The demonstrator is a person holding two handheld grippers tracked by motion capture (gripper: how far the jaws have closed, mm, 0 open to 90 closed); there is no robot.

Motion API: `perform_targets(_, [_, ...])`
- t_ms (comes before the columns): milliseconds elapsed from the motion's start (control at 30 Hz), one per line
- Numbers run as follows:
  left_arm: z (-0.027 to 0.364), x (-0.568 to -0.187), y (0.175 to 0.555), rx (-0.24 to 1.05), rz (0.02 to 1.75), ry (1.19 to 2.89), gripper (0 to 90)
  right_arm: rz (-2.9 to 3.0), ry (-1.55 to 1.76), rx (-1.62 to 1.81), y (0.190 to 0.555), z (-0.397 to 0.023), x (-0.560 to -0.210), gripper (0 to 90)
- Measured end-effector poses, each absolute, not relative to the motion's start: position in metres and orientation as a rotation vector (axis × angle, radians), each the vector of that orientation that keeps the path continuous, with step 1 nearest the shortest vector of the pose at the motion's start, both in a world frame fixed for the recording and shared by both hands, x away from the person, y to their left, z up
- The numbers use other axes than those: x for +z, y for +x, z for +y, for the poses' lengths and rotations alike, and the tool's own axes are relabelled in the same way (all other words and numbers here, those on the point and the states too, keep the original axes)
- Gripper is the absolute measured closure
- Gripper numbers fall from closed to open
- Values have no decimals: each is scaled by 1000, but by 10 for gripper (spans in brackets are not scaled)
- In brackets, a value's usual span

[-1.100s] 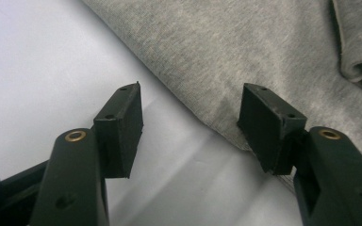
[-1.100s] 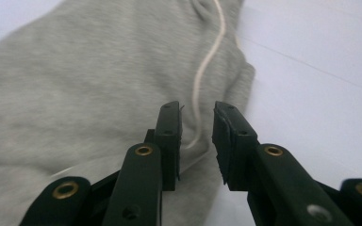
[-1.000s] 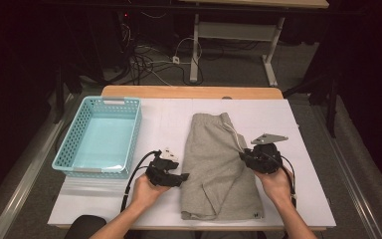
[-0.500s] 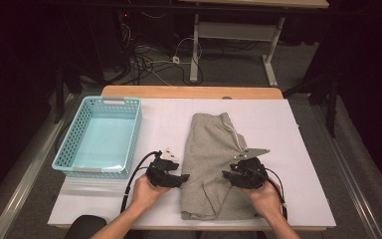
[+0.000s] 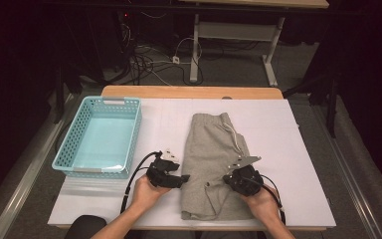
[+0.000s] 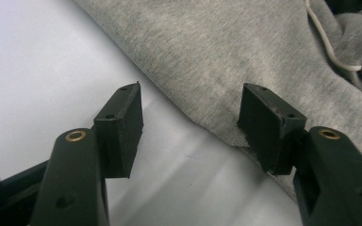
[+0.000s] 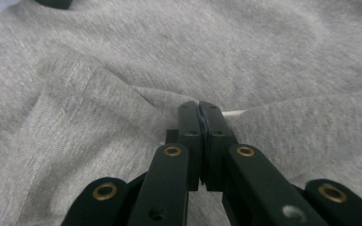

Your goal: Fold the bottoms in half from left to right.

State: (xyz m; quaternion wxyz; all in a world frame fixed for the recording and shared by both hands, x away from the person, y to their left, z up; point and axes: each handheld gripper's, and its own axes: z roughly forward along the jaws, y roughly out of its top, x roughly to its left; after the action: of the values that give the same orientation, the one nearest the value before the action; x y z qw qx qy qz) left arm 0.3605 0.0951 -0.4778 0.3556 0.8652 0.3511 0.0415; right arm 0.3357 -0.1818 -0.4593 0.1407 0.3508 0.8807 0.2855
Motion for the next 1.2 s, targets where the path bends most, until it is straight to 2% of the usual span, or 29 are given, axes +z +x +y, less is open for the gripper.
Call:
perform_targets(467, [94, -478, 362, 101, 901, 2231, 398, 2436, 1030, 965, 308, -218, -435, 899])
perform_targets(767, [90, -478, 364, 106, 887, 2239, 397, 2418, 1064, 937, 295, -242, -439, 900])
perform_targets(1067, [85, -477, 365, 100, 867, 2249, 397, 2437, 1138, 828, 299, -248, -457, 900])
perform_targets(1200, [83, -477, 366, 100, 860, 2252, 397, 2384, 1172, 870, 295, -253, -452, 867])
